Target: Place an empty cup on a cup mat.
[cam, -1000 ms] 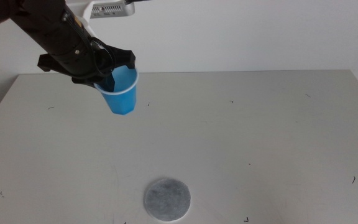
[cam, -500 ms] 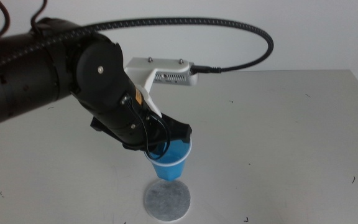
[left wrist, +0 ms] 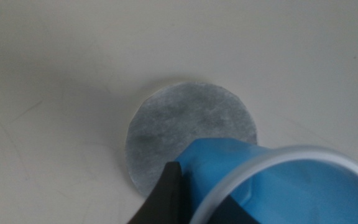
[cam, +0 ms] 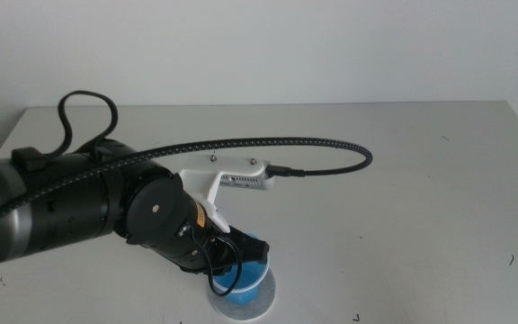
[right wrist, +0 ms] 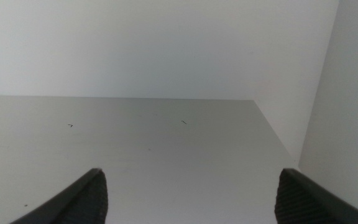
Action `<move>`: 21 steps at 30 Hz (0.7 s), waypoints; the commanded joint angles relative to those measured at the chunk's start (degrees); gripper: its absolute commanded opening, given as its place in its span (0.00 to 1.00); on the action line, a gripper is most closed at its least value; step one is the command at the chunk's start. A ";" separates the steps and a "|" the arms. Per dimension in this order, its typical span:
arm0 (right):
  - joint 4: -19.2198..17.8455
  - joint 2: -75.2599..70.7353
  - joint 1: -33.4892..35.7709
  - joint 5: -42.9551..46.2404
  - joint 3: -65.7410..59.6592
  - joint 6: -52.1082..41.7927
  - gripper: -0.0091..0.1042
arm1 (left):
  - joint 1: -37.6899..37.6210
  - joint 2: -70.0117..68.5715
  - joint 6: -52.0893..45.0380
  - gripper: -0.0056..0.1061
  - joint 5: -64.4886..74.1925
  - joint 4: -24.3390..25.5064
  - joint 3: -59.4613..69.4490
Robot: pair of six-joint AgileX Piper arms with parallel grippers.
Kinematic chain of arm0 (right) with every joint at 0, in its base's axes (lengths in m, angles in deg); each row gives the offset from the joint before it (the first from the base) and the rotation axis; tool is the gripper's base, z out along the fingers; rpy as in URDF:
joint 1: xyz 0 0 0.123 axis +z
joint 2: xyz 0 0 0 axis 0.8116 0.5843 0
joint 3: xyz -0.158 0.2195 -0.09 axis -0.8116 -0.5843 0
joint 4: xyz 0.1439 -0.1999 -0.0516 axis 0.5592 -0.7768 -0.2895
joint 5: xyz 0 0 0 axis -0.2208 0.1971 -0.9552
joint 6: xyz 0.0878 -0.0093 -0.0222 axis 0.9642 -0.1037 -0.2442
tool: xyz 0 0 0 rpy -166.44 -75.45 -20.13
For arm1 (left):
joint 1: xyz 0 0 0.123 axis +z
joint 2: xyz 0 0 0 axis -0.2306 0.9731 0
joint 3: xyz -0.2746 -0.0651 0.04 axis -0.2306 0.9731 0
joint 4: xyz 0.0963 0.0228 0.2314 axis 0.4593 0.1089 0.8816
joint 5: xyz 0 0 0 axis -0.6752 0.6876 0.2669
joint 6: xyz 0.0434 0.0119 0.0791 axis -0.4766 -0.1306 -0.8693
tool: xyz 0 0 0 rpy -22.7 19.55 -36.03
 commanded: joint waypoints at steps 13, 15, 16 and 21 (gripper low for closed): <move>-0.79 -1.48 0.17 4.21 0.48 -0.29 0.91 | -0.29 3.93 0.89 0.07 -8.45 -0.44 0.81; -0.79 -1.48 0.17 4.21 0.48 -0.29 0.91 | -0.29 3.93 0.89 0.11 -8.50 -0.44 0.81; -0.79 -1.48 0.17 4.21 0.48 -0.29 0.91 | -0.29 3.93 0.89 0.18 -8.50 -0.44 0.81; -0.79 -1.48 0.17 4.21 0.48 -0.29 0.91 | -0.29 3.01 0.84 0.47 -8.45 -0.44 0.81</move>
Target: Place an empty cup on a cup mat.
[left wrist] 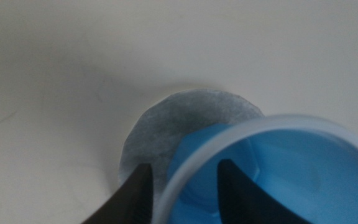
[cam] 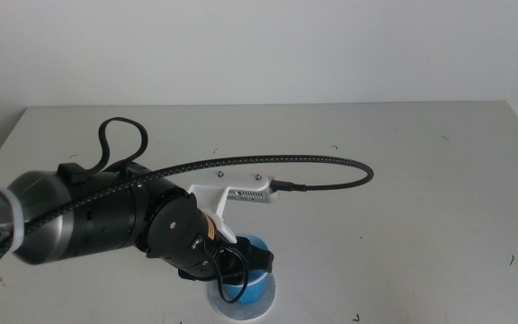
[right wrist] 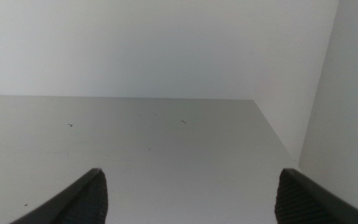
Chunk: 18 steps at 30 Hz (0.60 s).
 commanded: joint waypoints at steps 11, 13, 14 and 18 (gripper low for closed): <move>-0.79 -1.48 0.17 4.21 0.48 -0.29 0.91 | -0.29 -15.93 -0.50 1.00 -3.89 5.47 -1.15; -0.79 -1.48 0.17 4.21 0.48 -0.29 0.91 | -0.29 -18.60 -1.82 0.99 -3.91 5.89 -1.15; -0.79 -1.48 0.17 4.21 0.48 -0.29 0.91 | -0.29 -20.16 -2.05 0.99 -3.96 5.89 -1.15; -0.79 -1.48 0.17 4.21 0.48 -0.29 0.91 | 0.12 -28.55 0.19 0.99 -6.04 6.99 -1.15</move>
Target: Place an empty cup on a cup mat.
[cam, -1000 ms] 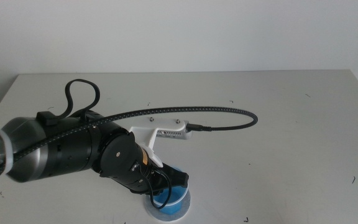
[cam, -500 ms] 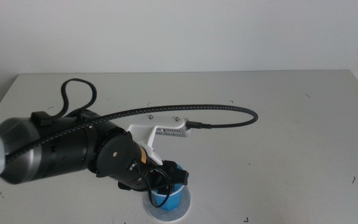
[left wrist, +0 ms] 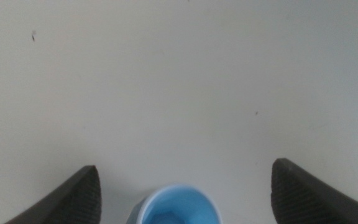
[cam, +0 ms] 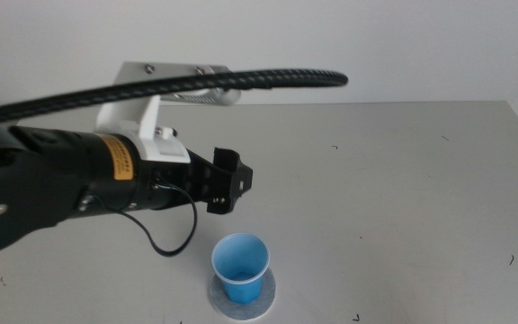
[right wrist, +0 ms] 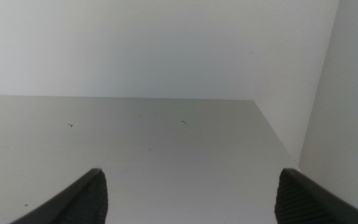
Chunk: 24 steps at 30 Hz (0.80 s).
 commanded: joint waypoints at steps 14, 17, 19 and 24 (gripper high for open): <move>-0.79 -1.48 0.11 4.21 0.48 -0.29 0.91 | 9.30 -24.43 -7.17 0.99 -1.20 9.71 3.33; -0.79 -1.48 0.11 4.21 0.48 -0.29 0.91 | 15.67 -30.20 -12.42 0.99 -1.47 5.99 7.71; -0.79 -1.48 0.11 4.21 0.48 -0.29 0.91 | 19.90 -33.58 -14.60 0.99 -1.47 4.69 10.65; -0.79 -1.48 0.11 4.21 0.48 -0.29 0.91 | 28.91 -41.04 -15.43 0.99 -1.54 3.76 18.31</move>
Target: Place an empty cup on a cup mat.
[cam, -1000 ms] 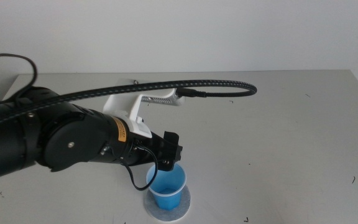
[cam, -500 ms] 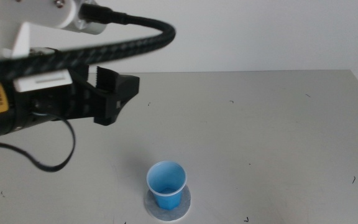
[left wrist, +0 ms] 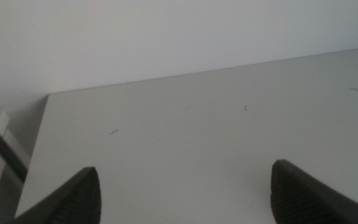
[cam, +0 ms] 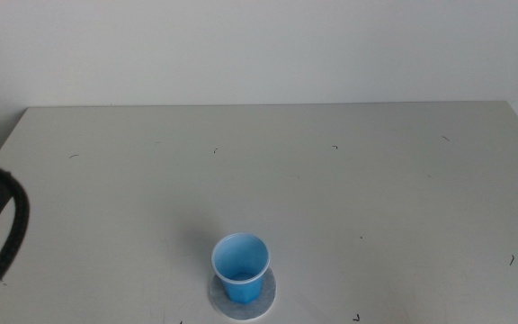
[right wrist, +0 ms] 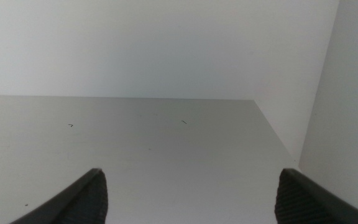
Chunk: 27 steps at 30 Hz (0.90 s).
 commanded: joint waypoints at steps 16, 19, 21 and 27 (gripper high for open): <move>-0.79 -1.48 0.11 4.21 0.48 -0.29 0.91 | 6.09 -27.16 0.23 0.99 -17.20 -1.84 26.23; -0.79 -1.48 0.11 4.21 0.48 -0.29 0.91 | 6.62 -31.19 1.22 0.99 -20.09 -1.89 30.38; -0.79 -1.48 0.11 4.21 0.48 -0.29 0.91 | 6.98 -33.06 1.62 0.99 -22.40 -1.95 32.88; -0.79 -1.48 0.11 4.21 0.48 -0.29 0.91 | 7.04 -32.96 2.43 0.99 -24.46 -1.96 35.09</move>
